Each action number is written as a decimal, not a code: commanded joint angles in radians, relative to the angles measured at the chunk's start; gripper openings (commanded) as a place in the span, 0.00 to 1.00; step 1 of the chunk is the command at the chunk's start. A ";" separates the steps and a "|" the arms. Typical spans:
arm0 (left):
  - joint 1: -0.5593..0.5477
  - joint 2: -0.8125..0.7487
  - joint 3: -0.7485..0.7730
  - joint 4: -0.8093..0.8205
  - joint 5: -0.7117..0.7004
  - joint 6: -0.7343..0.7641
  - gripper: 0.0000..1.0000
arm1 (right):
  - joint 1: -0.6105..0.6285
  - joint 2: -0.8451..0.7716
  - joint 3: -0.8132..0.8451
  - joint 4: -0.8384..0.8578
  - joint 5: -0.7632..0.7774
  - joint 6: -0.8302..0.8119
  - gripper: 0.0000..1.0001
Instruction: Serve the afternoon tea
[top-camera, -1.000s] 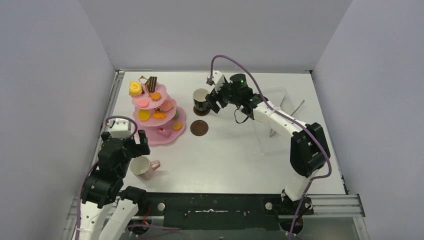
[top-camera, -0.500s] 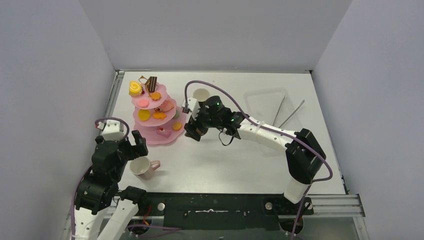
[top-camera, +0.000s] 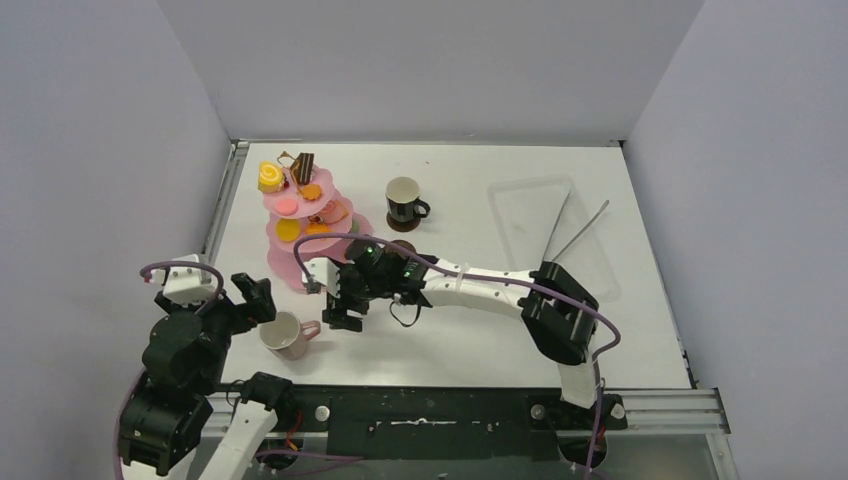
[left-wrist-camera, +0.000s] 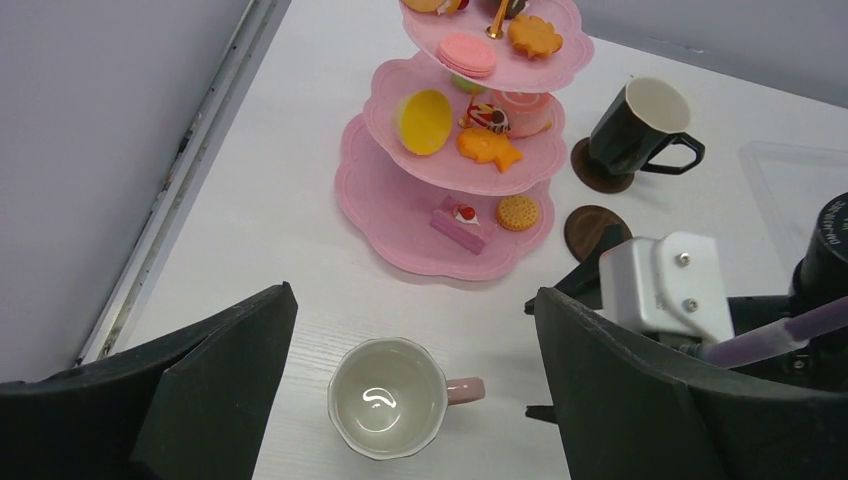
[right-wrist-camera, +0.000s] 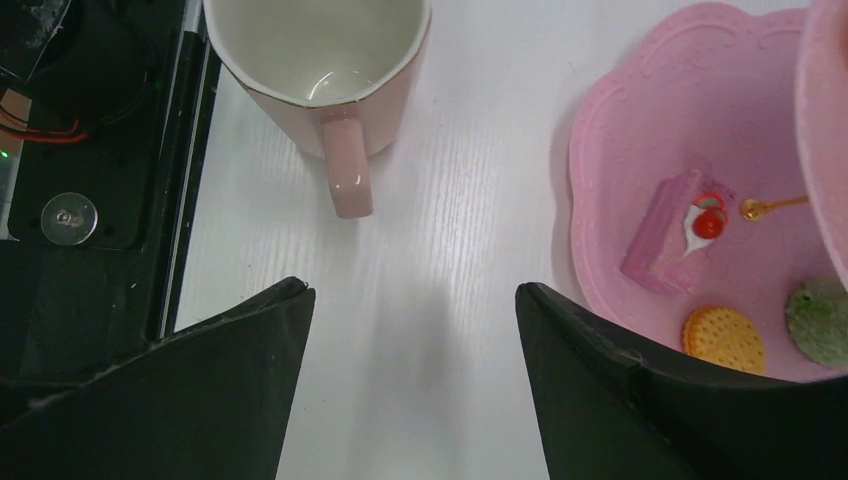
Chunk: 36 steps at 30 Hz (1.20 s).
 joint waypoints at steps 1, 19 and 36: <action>-0.010 0.003 0.054 -0.005 -0.036 -0.012 0.88 | 0.028 0.043 0.092 0.013 -0.015 -0.067 0.75; -0.030 -0.034 0.090 0.002 -0.102 0.007 0.88 | 0.100 0.201 0.224 0.006 0.002 -0.121 0.73; -0.033 -0.059 0.050 0.032 -0.101 0.013 0.88 | 0.116 0.277 0.278 0.038 -0.010 -0.074 0.59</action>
